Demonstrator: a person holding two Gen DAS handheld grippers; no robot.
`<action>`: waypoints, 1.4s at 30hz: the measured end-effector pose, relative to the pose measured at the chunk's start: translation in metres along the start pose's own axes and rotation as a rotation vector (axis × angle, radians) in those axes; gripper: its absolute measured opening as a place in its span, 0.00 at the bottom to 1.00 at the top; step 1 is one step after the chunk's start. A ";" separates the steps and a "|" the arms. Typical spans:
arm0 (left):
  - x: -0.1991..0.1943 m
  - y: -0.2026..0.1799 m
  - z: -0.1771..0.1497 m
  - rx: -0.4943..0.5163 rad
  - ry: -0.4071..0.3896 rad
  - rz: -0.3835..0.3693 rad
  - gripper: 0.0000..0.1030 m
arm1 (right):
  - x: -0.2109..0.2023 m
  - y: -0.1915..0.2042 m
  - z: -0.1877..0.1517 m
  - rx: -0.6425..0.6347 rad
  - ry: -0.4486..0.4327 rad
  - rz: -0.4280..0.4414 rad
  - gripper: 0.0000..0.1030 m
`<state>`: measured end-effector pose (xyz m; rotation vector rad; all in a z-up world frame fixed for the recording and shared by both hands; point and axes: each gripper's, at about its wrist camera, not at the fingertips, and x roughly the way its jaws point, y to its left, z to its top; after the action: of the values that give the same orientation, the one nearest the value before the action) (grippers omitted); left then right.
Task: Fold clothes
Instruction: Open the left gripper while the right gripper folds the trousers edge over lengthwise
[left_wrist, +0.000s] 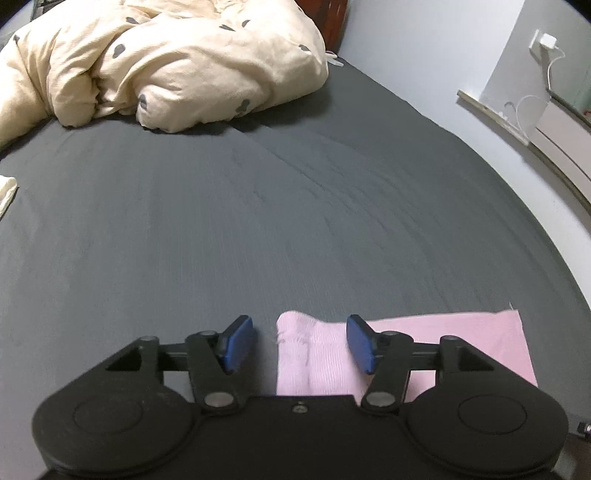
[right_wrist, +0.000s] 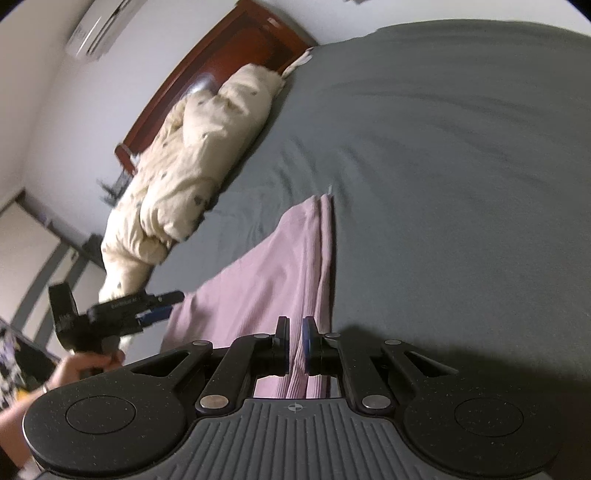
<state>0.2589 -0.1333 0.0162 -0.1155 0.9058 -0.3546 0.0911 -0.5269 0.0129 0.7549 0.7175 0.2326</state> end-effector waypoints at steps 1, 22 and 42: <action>0.000 0.001 -0.001 0.003 0.004 -0.005 0.54 | 0.002 0.003 -0.001 -0.018 0.008 -0.003 0.06; -0.003 -0.008 -0.018 0.101 0.010 -0.006 0.54 | 0.022 0.033 -0.017 -0.250 0.070 -0.137 0.07; -0.157 -0.159 -0.228 0.426 0.133 -0.444 0.68 | 0.008 0.036 -0.017 -0.296 0.137 -0.131 0.08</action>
<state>-0.0490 -0.2161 0.0325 0.1043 0.9131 -0.9693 0.0876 -0.4883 0.0250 0.4107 0.8371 0.2657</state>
